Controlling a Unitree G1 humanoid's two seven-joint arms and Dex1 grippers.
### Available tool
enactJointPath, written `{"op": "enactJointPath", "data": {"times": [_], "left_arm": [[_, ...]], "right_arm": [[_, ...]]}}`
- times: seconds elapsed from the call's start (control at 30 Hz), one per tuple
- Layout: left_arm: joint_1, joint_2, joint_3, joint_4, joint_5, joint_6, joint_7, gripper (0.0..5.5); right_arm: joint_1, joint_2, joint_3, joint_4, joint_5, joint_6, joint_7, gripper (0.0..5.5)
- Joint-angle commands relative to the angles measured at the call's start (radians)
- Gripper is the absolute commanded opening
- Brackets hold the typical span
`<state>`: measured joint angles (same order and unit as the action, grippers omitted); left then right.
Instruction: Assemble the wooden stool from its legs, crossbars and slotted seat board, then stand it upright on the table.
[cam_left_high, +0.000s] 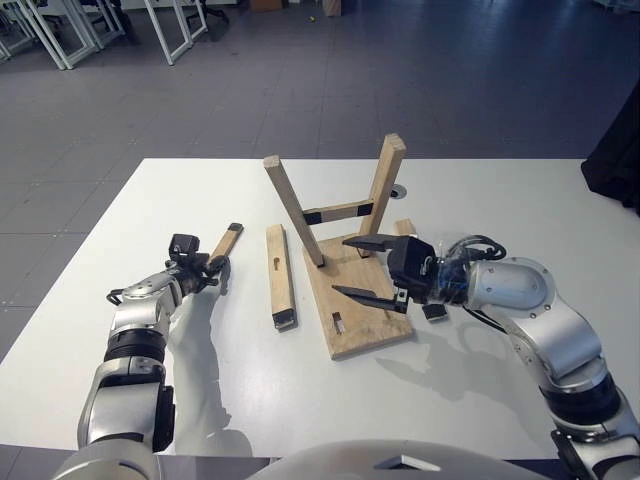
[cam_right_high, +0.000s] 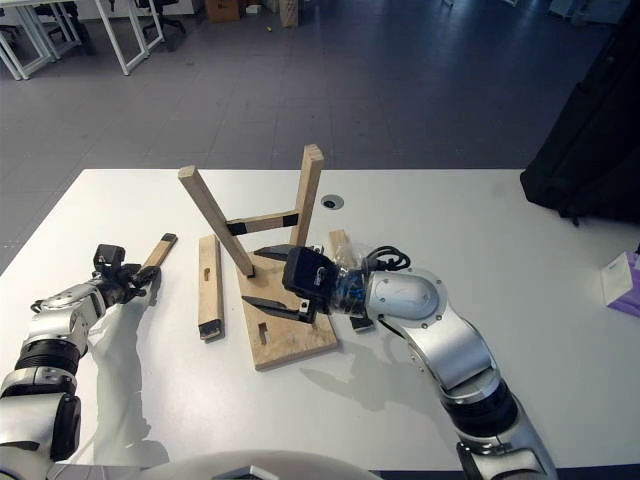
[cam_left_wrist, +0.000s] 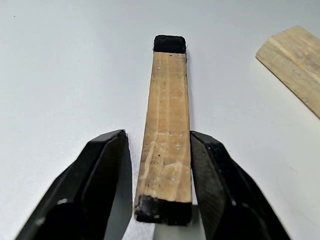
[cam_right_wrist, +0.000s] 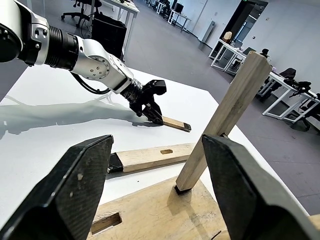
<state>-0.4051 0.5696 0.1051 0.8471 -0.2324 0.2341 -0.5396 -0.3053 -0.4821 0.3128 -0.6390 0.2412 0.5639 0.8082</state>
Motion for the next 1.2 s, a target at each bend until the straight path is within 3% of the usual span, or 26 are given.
{"op": "enactJointPath", "data": {"times": [0.03,0.23,0.3,0.4,0.5,0.6,0.8,0.9,1.07,1.2], "left_arm": [[0.139,-0.051,-0.086,0.131,0.072,0.126,-0.075,1.54],[0.21,-0.085,-0.047,0.116,0.034,0.095,-0.051,1.31],[0.301,-0.139,0.053,-0.083,-0.042,0.042,0.067,1.31],[0.529,-0.301,0.149,-0.638,-0.123,-0.053,0.284,1.31],[0.723,-0.433,0.077,-1.121,-0.06,-0.143,0.427,1.31],[0.844,-0.513,-0.012,-1.408,-0.038,-0.156,0.481,1.31],[0.9,-0.507,-0.196,-1.681,0.149,-0.125,0.499,1.31],[0.885,-0.475,-0.265,-1.703,0.203,-0.124,0.463,1.31],[0.841,-0.445,-0.296,-1.655,0.22,-0.133,0.424,1.31],[0.811,-0.444,-0.3,-1.619,0.217,-0.139,0.416,1.31]], "right_arm": [[-0.032,0.011,-0.007,0.0,0.02,0.027,-0.025,3.24],[-0.048,0.058,-0.041,0.049,0.042,0.107,-0.119,3.24],[-0.051,0.11,-0.068,0.07,0.068,0.164,-0.18,3.24],[-0.044,0.183,-0.102,0.076,0.09,0.232,-0.266,3.24],[-0.057,0.253,-0.123,0.09,0.151,0.306,-0.306,3.24],[-0.109,0.342,-0.195,0.123,0.27,0.462,-0.334,3.24],[-0.224,0.517,-0.384,0.195,0.497,0.754,-0.427,3.24],[-0.297,0.614,-0.49,0.244,0.573,0.855,-0.503,3.24],[-0.391,0.705,-0.605,0.305,0.666,0.923,-0.593,3.24],[-0.437,0.712,-0.61,0.384,0.711,0.904,-0.624,3.24]]}}
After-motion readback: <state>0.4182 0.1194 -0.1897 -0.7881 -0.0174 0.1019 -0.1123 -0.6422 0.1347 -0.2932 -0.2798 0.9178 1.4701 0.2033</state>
